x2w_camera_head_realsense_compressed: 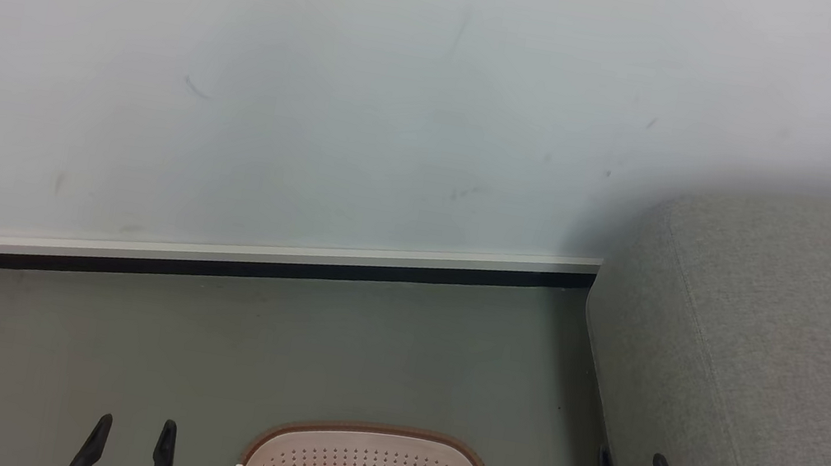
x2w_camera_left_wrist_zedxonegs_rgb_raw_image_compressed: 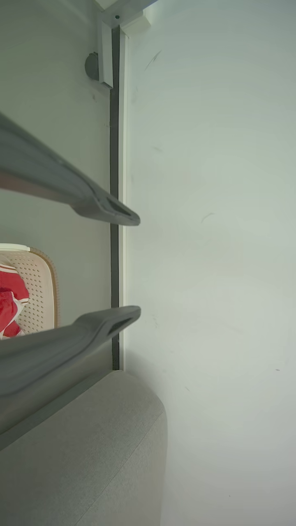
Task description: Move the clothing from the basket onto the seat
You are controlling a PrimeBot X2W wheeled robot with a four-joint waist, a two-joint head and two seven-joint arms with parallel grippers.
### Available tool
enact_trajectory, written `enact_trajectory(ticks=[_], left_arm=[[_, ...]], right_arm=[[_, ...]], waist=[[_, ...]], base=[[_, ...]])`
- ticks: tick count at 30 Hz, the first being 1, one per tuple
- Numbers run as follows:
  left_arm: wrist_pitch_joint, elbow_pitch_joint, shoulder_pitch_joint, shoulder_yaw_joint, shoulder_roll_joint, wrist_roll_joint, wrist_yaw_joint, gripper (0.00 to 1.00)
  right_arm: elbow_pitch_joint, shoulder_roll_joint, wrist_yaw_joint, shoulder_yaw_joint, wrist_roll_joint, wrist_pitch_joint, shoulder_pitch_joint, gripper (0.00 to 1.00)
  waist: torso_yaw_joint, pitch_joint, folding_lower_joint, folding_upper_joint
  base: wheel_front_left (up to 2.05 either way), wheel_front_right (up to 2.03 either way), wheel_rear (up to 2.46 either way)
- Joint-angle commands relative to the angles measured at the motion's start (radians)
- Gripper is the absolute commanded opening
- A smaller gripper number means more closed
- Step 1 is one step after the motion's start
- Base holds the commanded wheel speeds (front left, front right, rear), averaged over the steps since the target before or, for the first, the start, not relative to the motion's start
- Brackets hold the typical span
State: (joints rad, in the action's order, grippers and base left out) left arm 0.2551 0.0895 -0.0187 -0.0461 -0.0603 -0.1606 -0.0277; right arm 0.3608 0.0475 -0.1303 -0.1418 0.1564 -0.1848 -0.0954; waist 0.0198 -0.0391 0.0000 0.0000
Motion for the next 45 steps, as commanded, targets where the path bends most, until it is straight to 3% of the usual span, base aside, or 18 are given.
enact_trajectory(ticks=[1,45], left_arm=[[0.007,-0.005,-0.012,0.004,-0.007,0.021,0.002,1.0],[0.012,0.015,-0.026,0.019,0.007,0.037,0.022,1.0]], right_arm=[[0.003,0.005,-0.001,-0.005,-0.018,-0.007,-0.014,1.0],[-0.047,0.005,-0.001,-0.009,-0.025,0.018,0.019,1.0]], waist=[[-0.001,0.0,0.0,0.0],[-0.017,-0.007,0.0,0.0]], base=[[0.0,0.0,0.0],[0.0,0.0,0.0]])
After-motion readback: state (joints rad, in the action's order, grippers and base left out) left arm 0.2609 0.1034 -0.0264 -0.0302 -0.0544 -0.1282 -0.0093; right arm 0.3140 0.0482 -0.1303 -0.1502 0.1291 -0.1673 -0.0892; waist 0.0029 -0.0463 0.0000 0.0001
